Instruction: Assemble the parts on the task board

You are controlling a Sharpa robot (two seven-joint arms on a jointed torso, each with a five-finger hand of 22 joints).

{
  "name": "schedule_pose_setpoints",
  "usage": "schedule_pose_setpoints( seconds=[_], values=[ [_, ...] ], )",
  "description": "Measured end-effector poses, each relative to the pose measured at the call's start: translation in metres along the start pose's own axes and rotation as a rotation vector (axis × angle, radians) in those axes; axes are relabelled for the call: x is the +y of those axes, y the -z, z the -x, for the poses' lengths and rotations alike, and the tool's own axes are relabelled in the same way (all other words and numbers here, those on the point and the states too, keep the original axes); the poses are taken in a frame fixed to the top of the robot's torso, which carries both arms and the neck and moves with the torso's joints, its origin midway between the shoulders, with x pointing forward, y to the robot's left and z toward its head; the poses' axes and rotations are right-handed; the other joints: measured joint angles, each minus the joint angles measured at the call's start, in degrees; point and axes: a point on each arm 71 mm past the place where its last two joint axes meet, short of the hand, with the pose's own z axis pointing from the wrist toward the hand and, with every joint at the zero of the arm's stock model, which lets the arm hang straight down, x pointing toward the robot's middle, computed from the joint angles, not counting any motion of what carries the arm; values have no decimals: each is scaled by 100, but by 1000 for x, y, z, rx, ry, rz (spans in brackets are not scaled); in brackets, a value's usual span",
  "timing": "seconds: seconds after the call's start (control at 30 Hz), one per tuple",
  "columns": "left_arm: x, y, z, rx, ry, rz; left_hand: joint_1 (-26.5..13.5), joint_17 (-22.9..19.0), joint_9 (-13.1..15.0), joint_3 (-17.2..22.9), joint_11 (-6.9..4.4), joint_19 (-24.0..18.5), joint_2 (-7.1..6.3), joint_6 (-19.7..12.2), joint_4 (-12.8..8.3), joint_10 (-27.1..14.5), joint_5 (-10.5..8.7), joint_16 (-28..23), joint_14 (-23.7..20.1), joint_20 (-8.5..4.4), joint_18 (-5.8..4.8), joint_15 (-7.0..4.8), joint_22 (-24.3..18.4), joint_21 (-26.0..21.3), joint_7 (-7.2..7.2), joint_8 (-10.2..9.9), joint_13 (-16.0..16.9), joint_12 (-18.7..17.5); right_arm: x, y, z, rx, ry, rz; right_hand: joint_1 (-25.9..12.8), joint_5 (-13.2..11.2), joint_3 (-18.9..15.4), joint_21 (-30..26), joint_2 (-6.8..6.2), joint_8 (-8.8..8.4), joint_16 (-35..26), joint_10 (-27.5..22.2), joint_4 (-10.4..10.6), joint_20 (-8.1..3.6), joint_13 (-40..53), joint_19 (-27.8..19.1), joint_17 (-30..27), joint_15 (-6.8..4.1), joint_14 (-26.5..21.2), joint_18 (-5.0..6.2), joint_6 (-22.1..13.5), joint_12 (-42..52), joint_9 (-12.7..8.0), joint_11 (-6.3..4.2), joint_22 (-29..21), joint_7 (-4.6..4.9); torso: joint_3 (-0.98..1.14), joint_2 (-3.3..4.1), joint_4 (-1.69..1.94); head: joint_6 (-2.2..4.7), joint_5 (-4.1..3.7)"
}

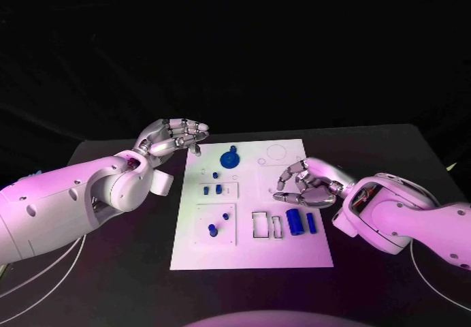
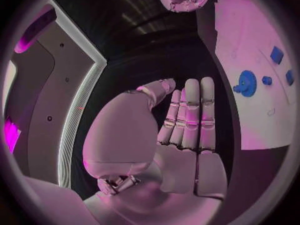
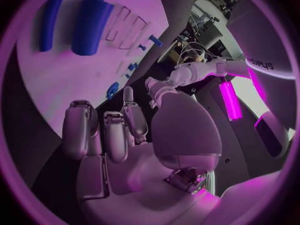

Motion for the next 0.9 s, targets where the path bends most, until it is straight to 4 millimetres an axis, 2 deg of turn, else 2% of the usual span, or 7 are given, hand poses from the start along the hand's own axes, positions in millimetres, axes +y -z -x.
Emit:
schedule_pose_setpoints(
  seconds=[0.07, 0.17, 0.27, 0.4, 0.53, 0.7, 0.9],
  values=[
    [1, 1, 0, -1, 0, 1, 0, 0, 0, 0, 0, 0, 0, 0, 0, 0, 0, 0, 0, 0, 0, 0, 0, 0, 0, 0, 0, 0, -4, 7, 2, 5, -3, -29, -28, 0, -102, 58, -28, 62, 23, 36, 102, 3, 144, 14, 0, 0, 0, 1, -29, 178, 69, -24, 0, -29, -8, -8, -20, 7, -45],
    [2, 1, 1, -2, 1, 4, 0, 0, 0, 0, 0, 0, 0, 0, 0, 0, 0, 0, 0, 0, 0, 0, 0, 0, 0, 0, 0, 0, -13, 19, 3, 14, 1, -83, -39, 0, -241, 85, -39, 86, 57, 57, 241, 3, 179, 14, 0, 0, 0, 0, -55, 306, 139, -4, 0, -47, -18, -22, -48, 10, -111],
    [2, 2, 0, -1, 2, 5, 0, 0, 0, 0, 0, 1, 0, 0, 0, 0, 0, 0, 0, 0, 0, 0, 0, 0, 0, 0, 0, 0, -19, 29, 3, 23, 19, -134, -66, 0, -384, 106, -66, 126, 81, 57, 383, 3, 179, 14, 0, 0, 0, 0, -71, 322, 190, -4, 0, -33, -31, -33, -66, 16, -160],
    [3, 2, 1, -2, 3, 7, -17, 1, 0, 0, 0, 1, 16, 0, 0, 0, 0, 0, 0, -1, 0, 0, 0, 0, 0, 0, 0, 0, -20, 37, -2, 43, 58, -174, -96, -37, -496, 165, -96, 126, 105, 57, 444, 3, 179, 14, 0, 0, 0, 0, -108, 342, 216, -4, -1, -33, -55, -39, -83, 24, -203],
    [3, 3, 0, -1, 4, 7, -23, 1, -1, 0, 0, 1, 23, 0, 0, 1, 0, 0, 0, -1, -1, 0, 0, 0, 0, 0, 0, 0, -22, 40, -7, 55, 104, -206, -216, -51, -700, 183, 24, 126, 131, 88, 458, 3, 179, 14, -1, 0, 0, 1, -182, 404, 254, 5, -1, -20, -78, -41, -101, 12, -211],
    [3, 3, -1, 1, 6, 7, -23, 1, -1, 0, 0, 1, 23, 0, 0, 1, 0, 0, 0, -1, -1, 0, -1, 0, 0, 0, 0, 0, -23, 42, -12, 65, 158, -228, -255, -22, -772, 245, 63, 126, 134, 127, 452, 3, 178, 14, -1, 0, 0, 1, -182, 483, 267, 5, -1, -20, -98, -40, -107, -18, -197],
    [3, 3, 0, 1, 6, 7, -23, 1, -1, 0, -22, 1, 23, 0, 0, -20, 0, 0, 0, -1, -1, 0, 0, 0, 0, 0, 0, 0, -21, 40, -20, 83, 202, -232, -269, -22, -825, 245, 77, 149, 134, 136, 459, 3, 178, 13, -1, 1, 0, 1, -182, 505, 276, -4, -1, -20, -104, -35, -107, -40, -182]
  ],
)
